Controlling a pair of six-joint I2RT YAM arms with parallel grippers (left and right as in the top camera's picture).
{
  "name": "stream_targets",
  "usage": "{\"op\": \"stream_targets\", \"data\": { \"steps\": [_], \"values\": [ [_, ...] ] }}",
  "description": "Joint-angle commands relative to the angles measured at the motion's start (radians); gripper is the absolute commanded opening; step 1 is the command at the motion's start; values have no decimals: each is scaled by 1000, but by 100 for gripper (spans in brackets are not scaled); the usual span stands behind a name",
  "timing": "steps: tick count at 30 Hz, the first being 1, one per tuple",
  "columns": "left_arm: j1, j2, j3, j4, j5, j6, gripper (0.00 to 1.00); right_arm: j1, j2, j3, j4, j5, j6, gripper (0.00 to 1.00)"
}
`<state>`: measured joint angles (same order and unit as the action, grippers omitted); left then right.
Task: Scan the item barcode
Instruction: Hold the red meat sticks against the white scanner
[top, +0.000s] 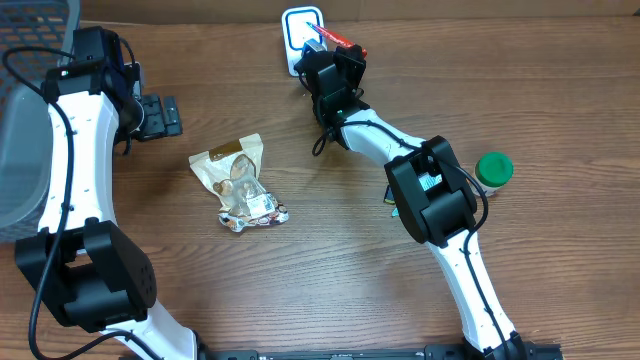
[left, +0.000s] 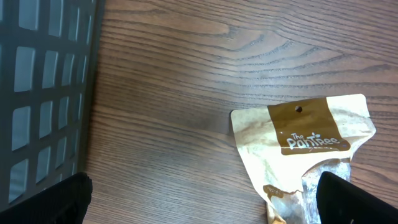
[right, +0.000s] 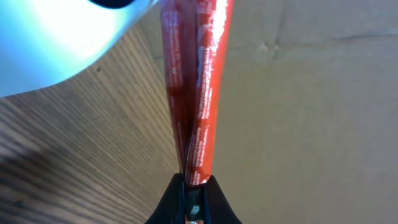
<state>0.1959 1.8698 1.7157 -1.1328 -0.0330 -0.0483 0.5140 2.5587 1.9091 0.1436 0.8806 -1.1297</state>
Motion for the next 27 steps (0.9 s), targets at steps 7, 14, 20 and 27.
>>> {"op": "stream_targets", "data": {
  "steps": [7,14,20,27],
  "values": [
    [-7,-19,21,0,8,15,100,22,-2,15,5,38,-9,3],
    [-7,-19,21,0,8,15,100,65,-55,16,0,88,87,3],
    [-7,-19,21,0,8,15,100,79,-192,16,-88,122,190,3],
    [-7,-19,21,0,8,15,100,103,-407,16,-770,51,710,3]
  ]
}}
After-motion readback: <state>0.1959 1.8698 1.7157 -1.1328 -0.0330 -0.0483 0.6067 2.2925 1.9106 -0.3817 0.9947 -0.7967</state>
